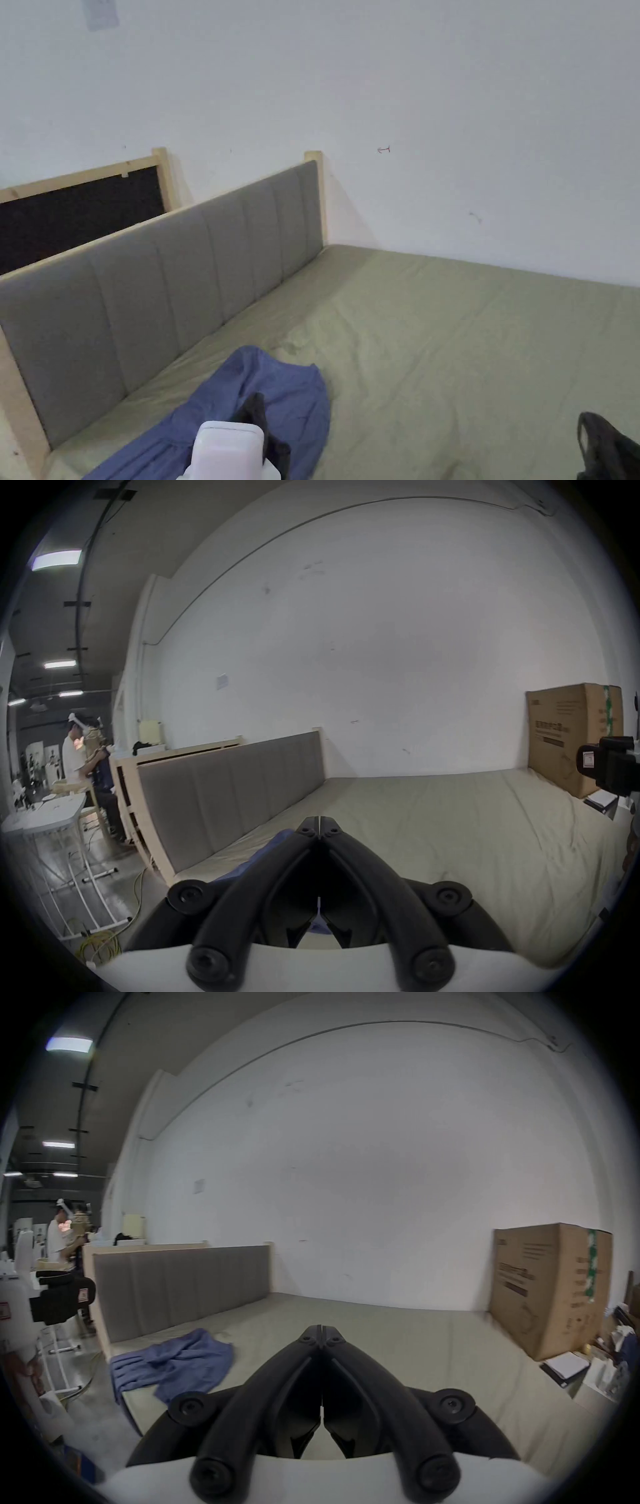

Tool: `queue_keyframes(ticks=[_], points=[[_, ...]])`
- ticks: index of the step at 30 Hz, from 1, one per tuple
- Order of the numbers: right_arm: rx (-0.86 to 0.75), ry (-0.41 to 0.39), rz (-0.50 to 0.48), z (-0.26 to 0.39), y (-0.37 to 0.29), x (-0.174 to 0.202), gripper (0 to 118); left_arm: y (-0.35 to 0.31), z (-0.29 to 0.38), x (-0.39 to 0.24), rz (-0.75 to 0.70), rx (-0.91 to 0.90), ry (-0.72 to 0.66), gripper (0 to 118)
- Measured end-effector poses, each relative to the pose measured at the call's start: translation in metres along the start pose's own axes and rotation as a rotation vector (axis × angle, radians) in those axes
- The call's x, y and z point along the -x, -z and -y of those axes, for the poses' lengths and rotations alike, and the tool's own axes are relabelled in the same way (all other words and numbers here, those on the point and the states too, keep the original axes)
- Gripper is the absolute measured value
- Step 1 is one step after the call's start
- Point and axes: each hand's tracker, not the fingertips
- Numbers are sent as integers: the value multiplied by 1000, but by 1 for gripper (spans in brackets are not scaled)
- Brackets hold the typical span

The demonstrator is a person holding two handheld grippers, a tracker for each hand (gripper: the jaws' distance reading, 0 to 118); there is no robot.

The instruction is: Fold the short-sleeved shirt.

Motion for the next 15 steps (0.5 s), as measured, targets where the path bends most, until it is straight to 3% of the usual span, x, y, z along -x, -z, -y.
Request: queue_keyframes(ticks=[8, 10, 14, 15], points=[[28, -16, -62, -12, 5, 1, 0, 37, 17, 19, -45, 149, -127, 0], [42, -20, -67, -12, 3, -8, 0, 77, 20, 26, -22, 211, -162, 0], [151, -117, -24, -1, 4, -20, 0, 197, 22, 60, 10, 461, -258, 0], [177, -131, -30, 4, 5, -23, 0, 232, 27, 68, 26, 548, -266, 11]])
